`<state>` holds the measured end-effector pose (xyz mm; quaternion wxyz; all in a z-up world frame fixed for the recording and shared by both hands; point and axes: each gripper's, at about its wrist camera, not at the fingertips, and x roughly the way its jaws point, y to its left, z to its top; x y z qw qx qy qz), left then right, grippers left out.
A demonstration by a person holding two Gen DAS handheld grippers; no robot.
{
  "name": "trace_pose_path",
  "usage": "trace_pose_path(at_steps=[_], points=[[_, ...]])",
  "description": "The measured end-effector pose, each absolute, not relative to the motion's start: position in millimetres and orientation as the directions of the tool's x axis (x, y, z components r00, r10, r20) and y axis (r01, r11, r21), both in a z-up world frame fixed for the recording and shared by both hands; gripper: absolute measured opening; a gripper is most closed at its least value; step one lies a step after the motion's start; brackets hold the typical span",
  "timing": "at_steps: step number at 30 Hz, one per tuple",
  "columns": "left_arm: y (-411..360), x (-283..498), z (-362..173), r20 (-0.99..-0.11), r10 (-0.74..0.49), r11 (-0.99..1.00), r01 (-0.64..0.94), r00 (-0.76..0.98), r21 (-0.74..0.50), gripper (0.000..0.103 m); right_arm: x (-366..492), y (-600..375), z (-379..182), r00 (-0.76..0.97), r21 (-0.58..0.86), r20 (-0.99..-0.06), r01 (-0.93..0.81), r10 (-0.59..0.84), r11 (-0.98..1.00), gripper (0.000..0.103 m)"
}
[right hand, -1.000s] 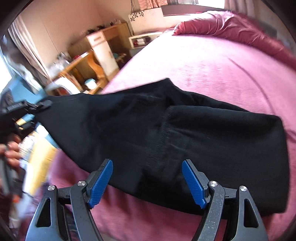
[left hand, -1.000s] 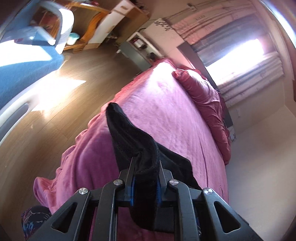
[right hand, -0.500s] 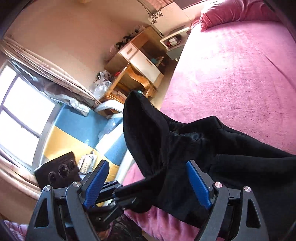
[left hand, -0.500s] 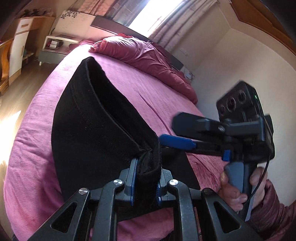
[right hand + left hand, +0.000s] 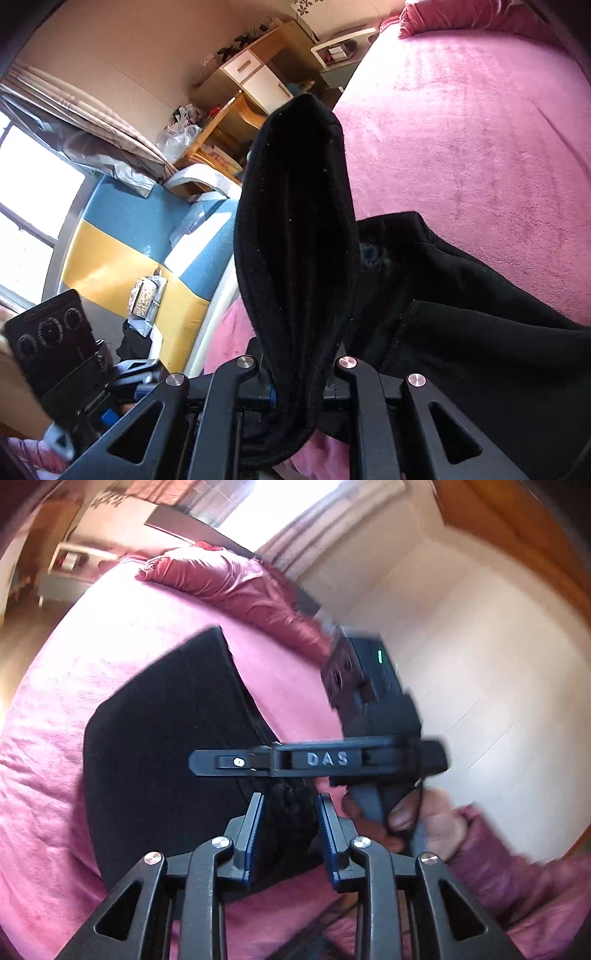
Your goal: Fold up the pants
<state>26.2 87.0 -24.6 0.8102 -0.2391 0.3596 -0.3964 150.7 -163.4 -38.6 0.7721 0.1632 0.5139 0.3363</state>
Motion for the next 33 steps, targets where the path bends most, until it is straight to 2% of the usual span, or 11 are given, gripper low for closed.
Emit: trace_pose_path(at_steps=[2, 3, 8, 15, 27, 33], points=[[116.4, 30.4, -23.9, -0.345, -0.807, 0.554, 0.409, 0.480, -0.725, 0.029, 147.0, -171.5, -20.6, 0.272, 0.610, -0.659, -0.354, 0.702, 0.709, 0.013], [129.0, 34.9, -26.4, -0.348, -0.792, 0.560, 0.370, 0.502, -0.741, 0.029, 144.9, -176.5, -13.0, 0.287, 0.613, -0.647, -0.355, 0.707, 0.706, 0.013], [151.7, 54.8, -43.0, -0.444, -0.697, 0.655, 0.248, 0.564, -0.714, 0.029, 128.8, -206.3, 8.4, 0.352, 0.624, -0.608, -0.343, 0.712, 0.702, 0.013], [106.9, 71.1, -70.7, -0.545, -0.681, 0.712, 0.267, 0.488, -0.650, 0.030, 98.2, -285.7, 6.3, 0.462, 0.618, -0.605, -0.240, 0.648, 0.748, 0.013], [3.5, 53.3, -107.5, -0.666, -0.686, 0.722, 0.379, 0.292, -0.578, 0.030, 81.5, -396.3, -103.3, 0.490, 0.580, -0.733, 0.088, 0.472, 0.810, 0.013], [-14.1, 44.0, -125.5, -0.717, -0.652, 0.746, 0.381, 0.248, -0.546, 0.030, 77.9, -408.3, -143.0, 0.479, 0.592, -0.744, 0.148, 0.466, 0.793, 0.016]])
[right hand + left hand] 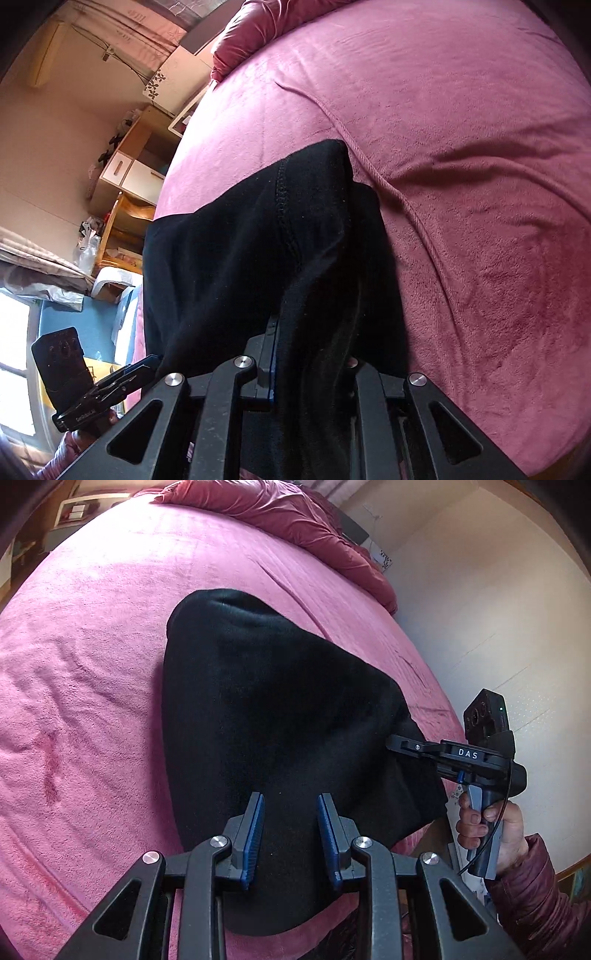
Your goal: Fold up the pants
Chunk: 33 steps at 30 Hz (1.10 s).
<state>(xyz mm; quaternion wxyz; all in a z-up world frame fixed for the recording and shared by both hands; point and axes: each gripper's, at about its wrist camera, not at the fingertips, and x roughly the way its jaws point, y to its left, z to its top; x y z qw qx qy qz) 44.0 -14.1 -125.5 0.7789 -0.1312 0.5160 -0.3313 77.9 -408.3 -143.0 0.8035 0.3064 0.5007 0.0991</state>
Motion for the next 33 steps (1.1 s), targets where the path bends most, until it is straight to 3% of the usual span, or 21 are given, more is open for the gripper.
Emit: trace_pose_path(at_steps=[5, 7, 14, 20, 23, 25, 28, 33], points=[[3.2, 42.4, -116.0, -0.678, -0.686, 0.724, 0.339, 0.262, -0.601, 0.033, 58.5, -426.6, -131.6, 0.532, 0.648, -0.697, 0.182, 0.480, 0.739, 0.040], [13.2, 41.7, -113.0, -0.662, -0.696, 0.716, 0.327, 0.277, -0.617, 0.033, 45.6, -433.6, -121.4, 0.555, 0.634, -0.704, 0.209, 0.443, 0.745, 0.059], [44.8, 26.0, -101.5, -0.684, -0.642, 0.766, 0.324, 0.346, -0.555, 0.034, -4.5, -423.8, -91.2, 0.562, 0.629, -0.695, 0.171, 0.449, 0.759, 0.059], [60.3, 14.4, -98.9, -0.689, -0.619, 0.785, 0.326, 0.377, -0.526, 0.034, -29.2, -405.9, -112.8, 0.537, 0.674, -0.687, 0.217, 0.491, 0.706, 0.059], [51.3, 14.1, -100.5, -0.689, -0.621, 0.783, 0.351, 0.374, -0.514, 0.034, -25.8, -405.1, -125.5, 0.529, 0.654, -0.713, 0.265, 0.460, 0.709, 0.048], [39.3, 13.4, -99.5, -0.691, -0.628, 0.774, 0.381, 0.358, -0.506, 0.034, -20.9, -400.6, -126.6, 0.517, 0.620, -0.738, 0.267, 0.433, 0.738, 0.017], [22.9, 7.1, -101.4, -0.703, -0.634, 0.758, 0.440, 0.323, -0.481, 0.034, -19.9, -396.4, -121.5, 0.505, 0.570, -0.766, 0.245, 0.398, 0.784, 0.010], [12.2, 3.9, -108.0, -0.721, -0.629, 0.749, 0.476, 0.292, -0.460, 0.033, -25.7, -399.6, -119.1, 0.500, 0.511, -0.797, 0.261, 0.338, 0.819, 0.008]])
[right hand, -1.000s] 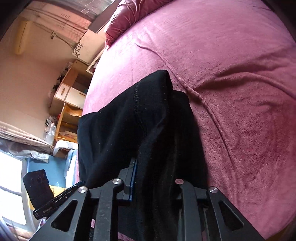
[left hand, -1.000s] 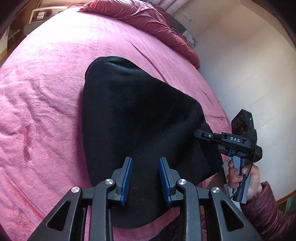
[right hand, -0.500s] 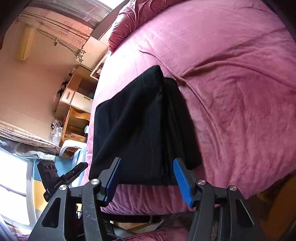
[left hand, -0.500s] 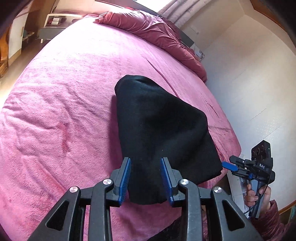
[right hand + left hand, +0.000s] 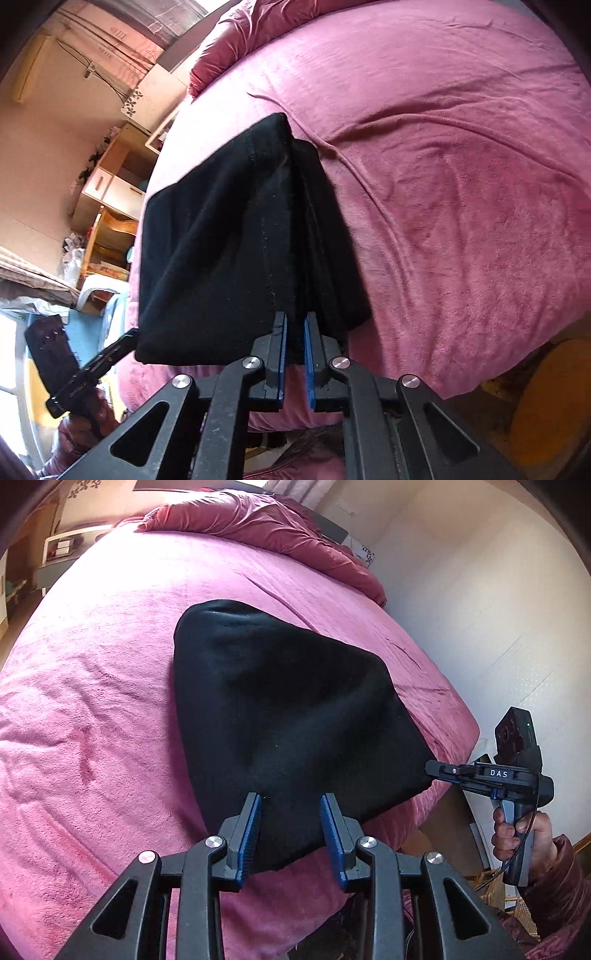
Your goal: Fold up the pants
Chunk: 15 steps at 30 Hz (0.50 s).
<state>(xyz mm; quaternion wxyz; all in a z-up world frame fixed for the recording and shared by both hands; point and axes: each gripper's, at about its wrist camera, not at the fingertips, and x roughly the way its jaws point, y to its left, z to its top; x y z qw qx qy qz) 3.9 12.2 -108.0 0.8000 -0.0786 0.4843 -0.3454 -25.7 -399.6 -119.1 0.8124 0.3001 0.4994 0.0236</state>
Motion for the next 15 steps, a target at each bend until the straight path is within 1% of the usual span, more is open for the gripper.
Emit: trace_pose_path(at_steps=[3, 5, 8, 11, 12, 13, 14, 15], points=[[9.5, 5.3, -106.3, -0.722, -0.629, 0.744, 0.491, 0.288, -0.453, 0.034, -22.5, -396.1, -133.2, 0.456, 0.435, -0.845, 0.279, 0.280, 0.856, 0.008], [5.7, 7.5, -109.2, -0.737, -0.620, 0.744, 0.498, 0.270, -0.444, 0.034, -19.7, -395.0, -144.1, 0.435, 0.415, -0.859, 0.287, 0.269, 0.863, 0.007], [0.2, 9.3, -115.4, -0.762, -0.590, 0.761, 0.499, 0.267, -0.414, 0.033, -20.7, -395.8, -144.1, 0.439, 0.415, -0.858, 0.290, 0.265, 0.862, 0.008], [3.0, 9.7, -108.2, -0.741, -0.600, 0.763, 0.495, 0.302, -0.416, 0.034, -23.3, -398.4, -138.3, 0.444, 0.417, -0.855, 0.278, 0.269, 0.865, 0.010], [5.0, 10.6, -107.1, -0.734, -0.599, 0.770, 0.482, 0.320, -0.418, 0.036, -24.4, -399.4, -136.7, 0.442, 0.417, -0.855, 0.279, 0.270, 0.865, 0.017], [8.2, 12.5, -103.9, -0.730, -0.592, 0.782, 0.465, 0.342, -0.415, 0.039, -26.1, -400.5, -134.0, 0.447, 0.429, -0.850, 0.280, 0.279, 0.859, 0.022], [11.6, 15.1, -100.4, -0.724, -0.586, 0.791, 0.449, 0.363, -0.415, 0.045, -27.4, -402.9, -130.0, 0.457, 0.443, -0.842, 0.282, 0.287, 0.851, 0.024], [15.3, 18.0, -96.8, -0.716, -0.585, 0.796, 0.435, 0.380, -0.420, 0.050, -27.6, -405.6, -126.0, 0.471, 0.451, -0.834, 0.279, 0.288, 0.848, 0.032]])
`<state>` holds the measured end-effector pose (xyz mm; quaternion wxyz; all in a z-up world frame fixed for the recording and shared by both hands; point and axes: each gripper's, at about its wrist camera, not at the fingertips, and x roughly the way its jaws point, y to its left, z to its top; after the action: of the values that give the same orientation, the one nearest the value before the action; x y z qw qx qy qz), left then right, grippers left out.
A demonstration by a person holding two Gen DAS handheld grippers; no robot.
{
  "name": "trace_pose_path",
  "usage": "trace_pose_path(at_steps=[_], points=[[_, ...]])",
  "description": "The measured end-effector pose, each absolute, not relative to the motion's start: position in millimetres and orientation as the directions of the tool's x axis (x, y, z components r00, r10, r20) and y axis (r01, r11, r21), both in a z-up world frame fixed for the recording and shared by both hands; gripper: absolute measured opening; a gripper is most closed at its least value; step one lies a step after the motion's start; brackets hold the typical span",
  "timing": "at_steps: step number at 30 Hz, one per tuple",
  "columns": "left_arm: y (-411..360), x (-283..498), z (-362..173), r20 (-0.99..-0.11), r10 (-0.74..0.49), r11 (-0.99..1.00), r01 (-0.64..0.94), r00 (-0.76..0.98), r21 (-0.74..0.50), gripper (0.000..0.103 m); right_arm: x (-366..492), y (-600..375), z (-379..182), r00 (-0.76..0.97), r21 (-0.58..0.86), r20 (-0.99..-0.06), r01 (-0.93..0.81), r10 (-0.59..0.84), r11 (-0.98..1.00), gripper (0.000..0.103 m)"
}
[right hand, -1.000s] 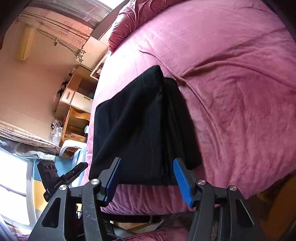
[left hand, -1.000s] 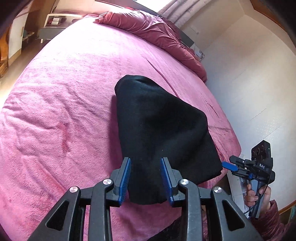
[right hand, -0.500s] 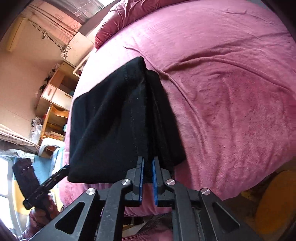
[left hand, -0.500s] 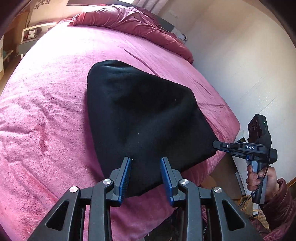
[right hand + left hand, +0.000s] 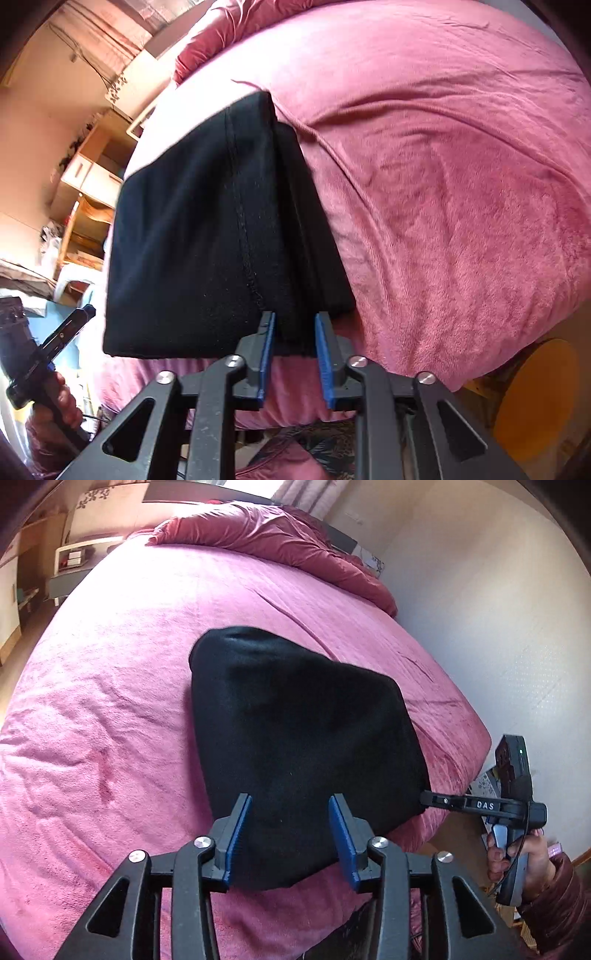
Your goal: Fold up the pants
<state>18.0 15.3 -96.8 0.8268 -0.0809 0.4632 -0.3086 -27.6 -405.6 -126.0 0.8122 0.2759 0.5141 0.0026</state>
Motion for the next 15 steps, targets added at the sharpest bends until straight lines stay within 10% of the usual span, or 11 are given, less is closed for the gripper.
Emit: trace_pose_path(at_steps=[4, 15], points=[[27.7, 36.3, -90.4, -0.699, -0.578, 0.812, 0.380, 0.420, -0.443, 0.064, -19.5, -420.4, -101.7, 0.559, 0.517, -0.767, 0.248, 0.315, 0.819, 0.077], [27.7, 91.0, -127.5, -0.735, -0.580, 0.814, 0.278, 0.351, -0.510, 0.083, 57.9, -424.9, -126.7, 0.499, 0.499, -0.804, 0.270, 0.324, 0.823, 0.082]])
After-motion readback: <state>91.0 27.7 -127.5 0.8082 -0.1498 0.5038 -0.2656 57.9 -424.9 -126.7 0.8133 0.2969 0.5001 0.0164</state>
